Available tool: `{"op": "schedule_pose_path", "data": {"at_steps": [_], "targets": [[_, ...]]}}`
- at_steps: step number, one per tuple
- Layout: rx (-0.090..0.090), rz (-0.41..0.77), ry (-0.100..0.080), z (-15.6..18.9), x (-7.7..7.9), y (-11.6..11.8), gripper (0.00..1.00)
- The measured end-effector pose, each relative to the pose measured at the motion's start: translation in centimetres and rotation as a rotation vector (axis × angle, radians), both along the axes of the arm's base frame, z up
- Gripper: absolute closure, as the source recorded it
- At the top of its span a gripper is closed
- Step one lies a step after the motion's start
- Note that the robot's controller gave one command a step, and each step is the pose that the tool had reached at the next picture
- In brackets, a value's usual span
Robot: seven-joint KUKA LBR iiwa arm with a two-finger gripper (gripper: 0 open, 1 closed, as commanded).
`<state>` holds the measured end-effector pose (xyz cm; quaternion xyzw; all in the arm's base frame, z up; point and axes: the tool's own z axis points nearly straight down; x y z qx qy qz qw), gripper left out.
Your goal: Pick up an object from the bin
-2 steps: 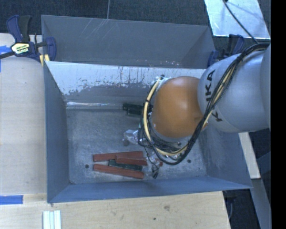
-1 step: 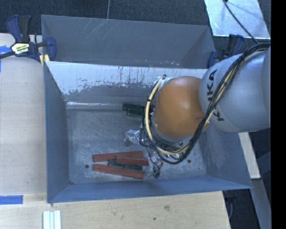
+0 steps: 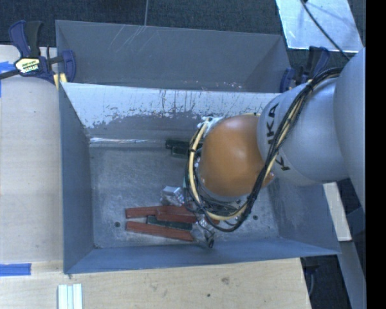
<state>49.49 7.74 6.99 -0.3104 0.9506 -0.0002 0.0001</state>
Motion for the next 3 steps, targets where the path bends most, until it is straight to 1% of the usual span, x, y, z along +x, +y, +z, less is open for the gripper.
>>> {"op": "schedule_pose_path", "data": {"at_steps": [1, 2, 3], "targets": [[0.001, -0.005, -0.001, 0.04, 0.05, -0.05, 0.0], [0.0, -0.007, -0.007, 0.3, 0.29, -0.14, 1.0], [0.001, -0.013, -0.006, 0.58, 0.46, -0.21, 1.0]]}}
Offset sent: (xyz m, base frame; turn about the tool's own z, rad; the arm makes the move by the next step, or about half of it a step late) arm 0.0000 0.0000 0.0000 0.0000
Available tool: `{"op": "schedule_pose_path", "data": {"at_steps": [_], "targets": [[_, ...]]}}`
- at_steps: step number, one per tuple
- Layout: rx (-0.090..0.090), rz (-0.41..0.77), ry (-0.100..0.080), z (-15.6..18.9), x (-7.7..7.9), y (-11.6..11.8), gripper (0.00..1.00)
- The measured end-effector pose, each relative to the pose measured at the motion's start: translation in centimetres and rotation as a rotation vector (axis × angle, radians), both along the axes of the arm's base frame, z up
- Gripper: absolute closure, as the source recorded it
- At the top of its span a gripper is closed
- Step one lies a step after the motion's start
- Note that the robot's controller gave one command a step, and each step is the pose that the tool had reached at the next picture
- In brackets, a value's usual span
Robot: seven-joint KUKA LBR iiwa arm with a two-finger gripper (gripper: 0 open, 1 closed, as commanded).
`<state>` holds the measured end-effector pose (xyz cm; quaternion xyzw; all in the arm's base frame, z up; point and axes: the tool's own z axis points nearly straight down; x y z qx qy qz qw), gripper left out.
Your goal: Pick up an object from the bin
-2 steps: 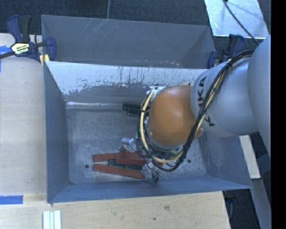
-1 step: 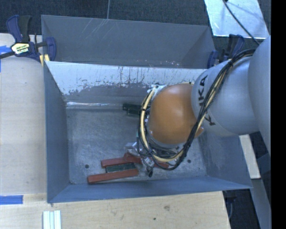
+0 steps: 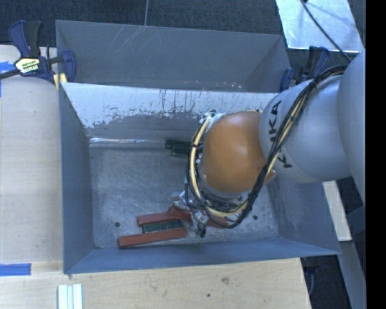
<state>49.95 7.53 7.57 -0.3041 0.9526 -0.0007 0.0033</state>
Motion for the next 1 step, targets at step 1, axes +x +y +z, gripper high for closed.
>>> {"op": "schedule_pose_path", "data": {"at_steps": [1], "targets": [[0.001, -0.004, -0.003, 8.81, 0.25, 0.01, 1.0]]}}
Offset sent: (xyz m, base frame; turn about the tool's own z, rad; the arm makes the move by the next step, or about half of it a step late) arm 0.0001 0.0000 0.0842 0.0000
